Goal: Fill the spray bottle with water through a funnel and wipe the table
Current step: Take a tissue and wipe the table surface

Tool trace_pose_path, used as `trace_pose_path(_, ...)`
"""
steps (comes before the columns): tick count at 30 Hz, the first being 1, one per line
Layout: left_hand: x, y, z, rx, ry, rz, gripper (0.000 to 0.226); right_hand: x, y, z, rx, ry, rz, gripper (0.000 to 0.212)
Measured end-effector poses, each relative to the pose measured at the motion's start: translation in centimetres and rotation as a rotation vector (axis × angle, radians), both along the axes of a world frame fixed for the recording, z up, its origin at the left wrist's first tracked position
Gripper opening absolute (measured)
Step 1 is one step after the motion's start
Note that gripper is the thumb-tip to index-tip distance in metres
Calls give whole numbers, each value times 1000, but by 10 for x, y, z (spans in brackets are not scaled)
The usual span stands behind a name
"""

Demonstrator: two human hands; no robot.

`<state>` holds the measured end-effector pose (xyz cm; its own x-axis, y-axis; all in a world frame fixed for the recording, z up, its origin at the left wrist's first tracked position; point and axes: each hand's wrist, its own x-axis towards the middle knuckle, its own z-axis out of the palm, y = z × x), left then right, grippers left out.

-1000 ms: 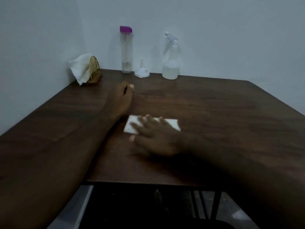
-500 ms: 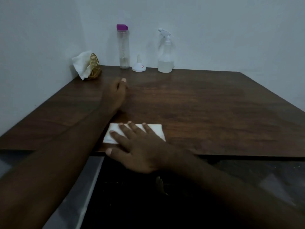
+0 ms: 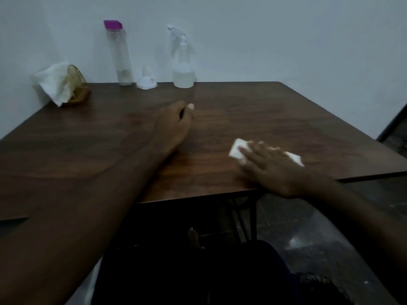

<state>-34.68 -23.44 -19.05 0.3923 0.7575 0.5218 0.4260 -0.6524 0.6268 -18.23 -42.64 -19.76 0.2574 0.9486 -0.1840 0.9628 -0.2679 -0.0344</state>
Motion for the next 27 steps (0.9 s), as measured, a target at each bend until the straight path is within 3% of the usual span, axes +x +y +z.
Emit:
trace_pose_path(2, 18, 0, 0, 46, -23, -34, 41, 13, -3, 3, -69, -120, -42, 81)
trace_pose_path(3, 26, 2, 1, 47, -23, -43, 41, 2, -7, -2, -78, -133, 57, 93)
trace_pose_path(4, 35, 5, 1, 43, -23, -57, 40, -16, -14, -7, -43, -81, 155, 101)
trace_pose_path(6, 46, 7, 2, 35, -28, -76, 39, -42, -28, -8, 43, 87, 182, 94)
trace_pose_path(9, 46, 13, -6, 35, -29, -67, 39, 7, -35, -1, 28, 103, 14, 84)
trace_pose_path(11, 42, 14, -9, -1, -87, -47, 37, 55, -32, 8, -43, -47, -162, 105)
trace_pose_path(13, 41, 16, -8, -60, -155, -25, 36, 54, -26, 6, -72, -118, -148, 120)
trace_pose_path(16, 43, 17, -9, -116, -177, -38, 37, -6, -26, -5, 16, 39, 31, 94)
trace_pose_path(18, 40, 15, -9, -120, -169, -38, 36, -5, -30, 1, -12, 88, 52, 99)
trace_pose_path(21, 37, 15, -9, -102, -169, -49, 37, 70, -21, 6, 3, 50, -191, 127)
trace_pose_path(23, 39, 16, -10, -92, -173, -62, 36, 106, -13, 8, 17, 32, -440, 106)
trace_pose_path(24, 41, 17, -10, -80, -170, -72, 36, 111, -5, 5, 31, -12, -458, 98)
trace_pose_path(27, 47, 15, -9, -67, -144, -104, 35, 86, 32, -4, 11, -32, -289, 105)
